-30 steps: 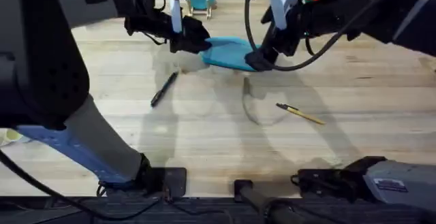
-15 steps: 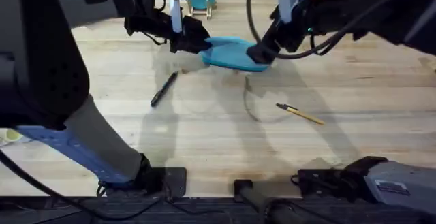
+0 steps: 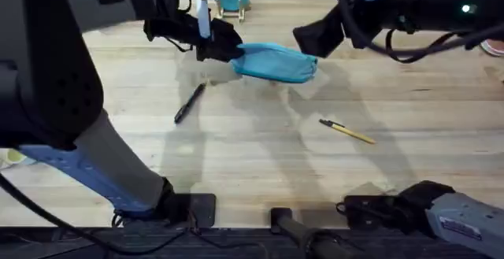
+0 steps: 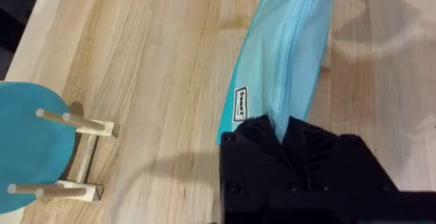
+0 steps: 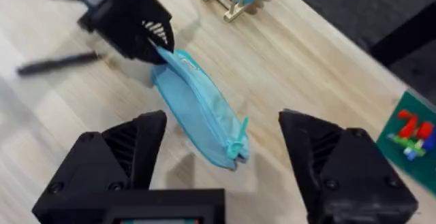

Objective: Unzip the bag, pick up the pens from the table one at a time and place them inside, then zip the bag closed.

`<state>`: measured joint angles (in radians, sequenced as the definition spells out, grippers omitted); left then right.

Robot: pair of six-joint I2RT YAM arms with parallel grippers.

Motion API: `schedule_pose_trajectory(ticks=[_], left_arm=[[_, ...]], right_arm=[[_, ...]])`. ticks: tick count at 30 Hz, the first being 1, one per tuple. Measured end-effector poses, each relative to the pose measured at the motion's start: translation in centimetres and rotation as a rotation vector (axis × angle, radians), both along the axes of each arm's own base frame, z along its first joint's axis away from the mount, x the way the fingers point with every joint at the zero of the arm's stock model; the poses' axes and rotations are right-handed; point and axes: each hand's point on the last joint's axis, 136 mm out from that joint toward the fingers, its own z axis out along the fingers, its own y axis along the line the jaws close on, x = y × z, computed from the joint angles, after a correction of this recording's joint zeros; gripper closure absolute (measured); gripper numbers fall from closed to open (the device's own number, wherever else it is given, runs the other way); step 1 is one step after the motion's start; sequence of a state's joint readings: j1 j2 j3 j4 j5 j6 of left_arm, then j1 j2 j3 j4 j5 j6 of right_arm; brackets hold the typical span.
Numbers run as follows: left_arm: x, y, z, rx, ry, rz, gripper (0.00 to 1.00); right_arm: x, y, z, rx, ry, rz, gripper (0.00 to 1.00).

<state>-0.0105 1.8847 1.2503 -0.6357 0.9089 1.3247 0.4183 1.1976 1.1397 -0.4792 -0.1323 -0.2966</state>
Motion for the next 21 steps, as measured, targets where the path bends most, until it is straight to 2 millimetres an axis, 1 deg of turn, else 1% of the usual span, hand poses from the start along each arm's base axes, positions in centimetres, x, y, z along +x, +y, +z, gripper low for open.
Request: schedule_pose_trajectory(ticks=[5,8,11,13,15,17,19,21], left_arm=[[0.0,0.0,0.0,0.000,0.000,0.000,0.959],[0.0,0.0,0.0,0.000,0.000,0.000,0.959],[0.0,0.0,0.0,0.000,0.000,0.000,0.959],[0.0,0.0,0.0,0.000,0.000,0.000,0.959],[0.0,0.0,0.0,0.000,0.000,0.000,0.959],[0.0,0.0,0.0,0.000,0.000,0.000,0.959],[0.0,0.0,0.0,0.000,0.000,0.000,0.959],[0.0,0.0,0.0,0.000,0.000,0.000,0.959]], right_arm=[[0.3,-0.9,0.5,0.123,0.067,-0.163,0.003],[0.2,-1.9,1.6,0.208,0.081,-0.281,0.005],[-0.2,-3.1,3.2,0.299,0.073,-0.387,0.004],[-0.5,-3.9,4.3,0.364,0.066,-0.448,0.004],[-1.3,-4.6,4.8,0.415,0.081,-0.503,0.004],[-2.4,-5.3,4.8,0.448,0.112,-0.549,0.004],[-3.0,-5.8,4.9,0.475,0.128,-0.581,0.005],[-3.6,-6.2,4.6,0.481,0.152,-0.606,0.004]])
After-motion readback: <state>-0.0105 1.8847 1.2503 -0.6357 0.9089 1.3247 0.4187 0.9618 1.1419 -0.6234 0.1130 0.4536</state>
